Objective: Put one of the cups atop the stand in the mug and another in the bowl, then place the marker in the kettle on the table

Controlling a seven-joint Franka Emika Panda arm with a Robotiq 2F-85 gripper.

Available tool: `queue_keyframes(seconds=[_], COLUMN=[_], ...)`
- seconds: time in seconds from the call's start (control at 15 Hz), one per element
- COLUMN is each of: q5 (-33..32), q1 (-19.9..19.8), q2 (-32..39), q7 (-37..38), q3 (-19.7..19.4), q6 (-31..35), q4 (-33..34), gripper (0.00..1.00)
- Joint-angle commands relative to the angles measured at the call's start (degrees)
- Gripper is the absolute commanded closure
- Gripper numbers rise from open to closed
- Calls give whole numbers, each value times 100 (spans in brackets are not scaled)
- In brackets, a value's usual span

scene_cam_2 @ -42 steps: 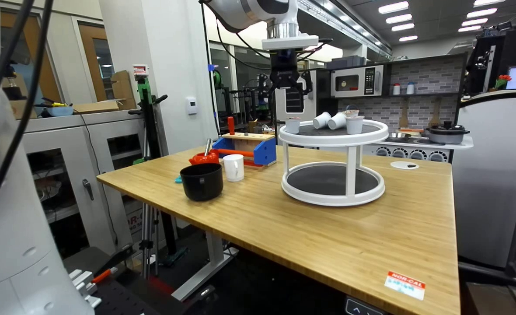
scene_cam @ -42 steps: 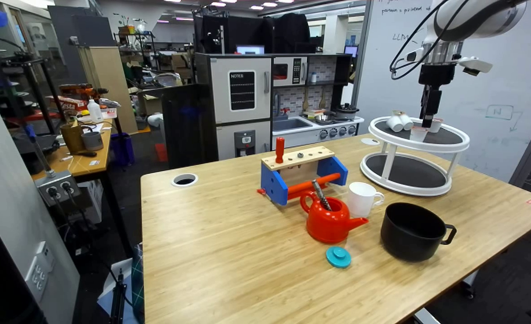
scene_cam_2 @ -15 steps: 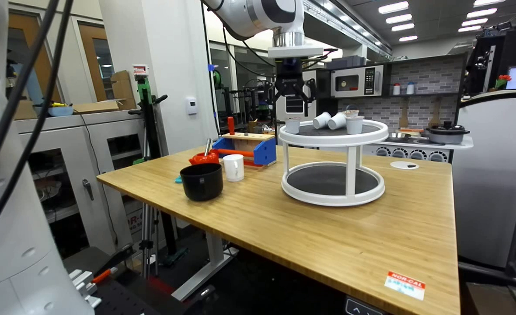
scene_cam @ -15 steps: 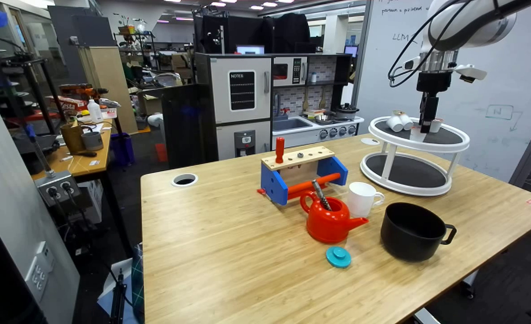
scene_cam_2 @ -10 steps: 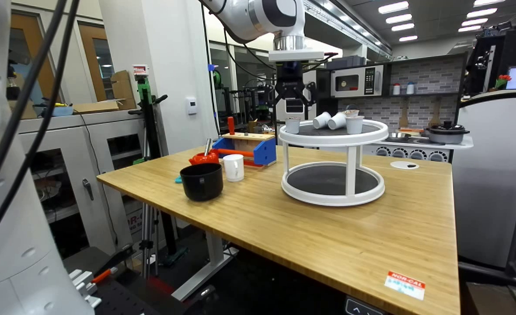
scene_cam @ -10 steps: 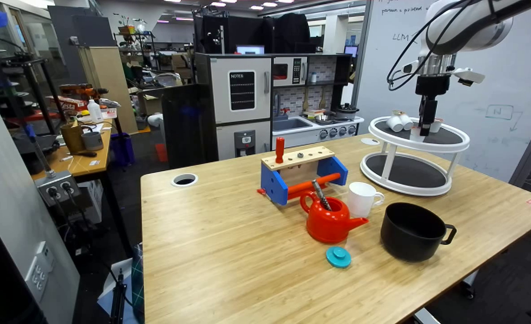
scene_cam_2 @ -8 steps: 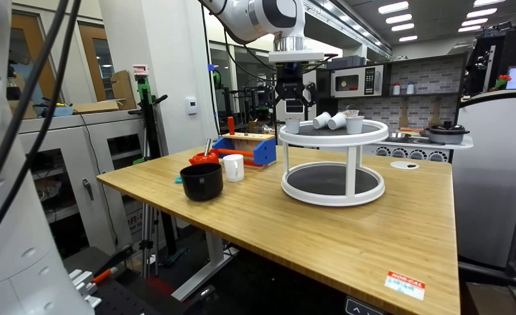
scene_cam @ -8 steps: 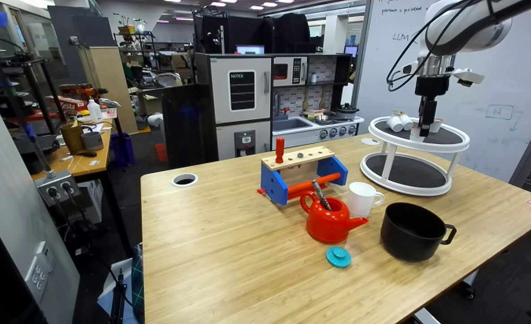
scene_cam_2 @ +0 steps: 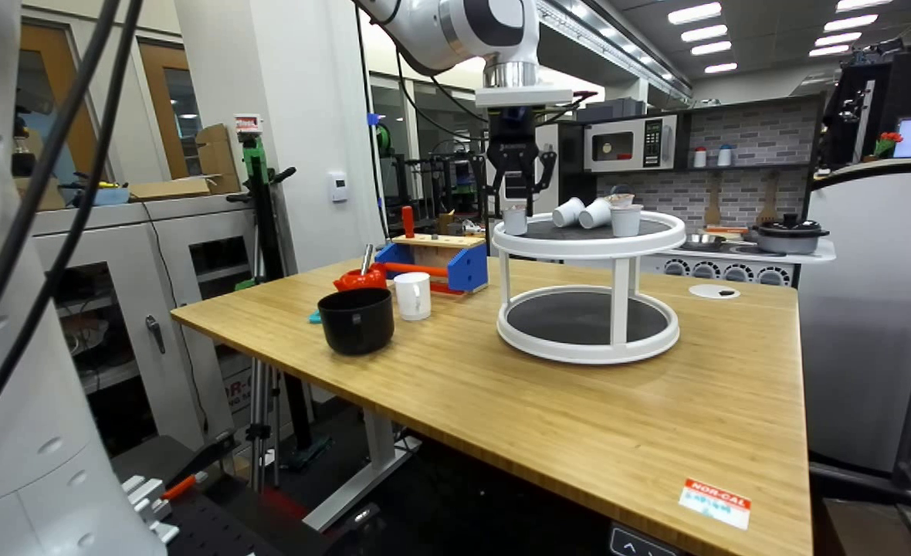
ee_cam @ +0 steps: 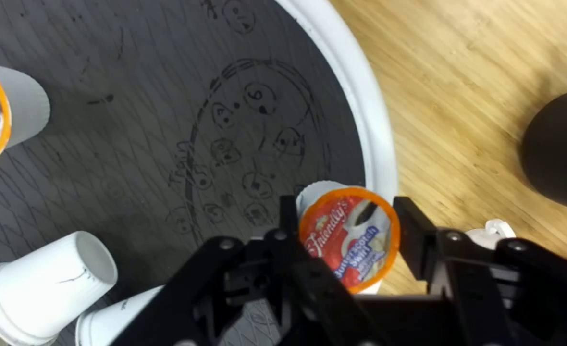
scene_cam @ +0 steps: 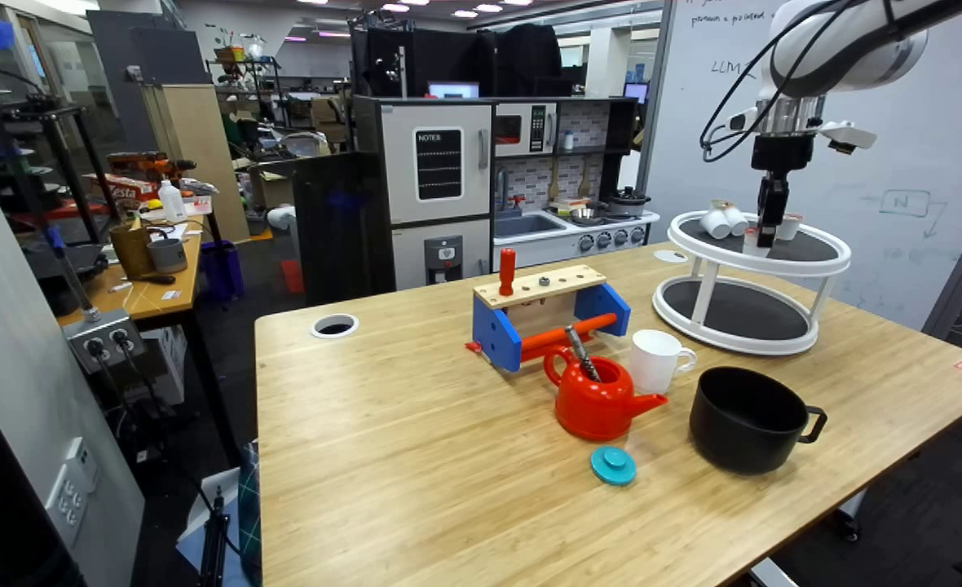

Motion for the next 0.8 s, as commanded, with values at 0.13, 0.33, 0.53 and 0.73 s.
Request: queue_keyframes(seconds=[0.13,0.33,0.53,0.73], q5=[137,84,-22,-71], q1=[-112,-123,-129,-112], q2=[119,19,-172,-577], q7=[-138,-123,-61,-125], q3=[52,27,-25,-29], q6=[-233,-205,-128,-103], q4=[236,166,47,-317], gripper=[77,77,77,77])
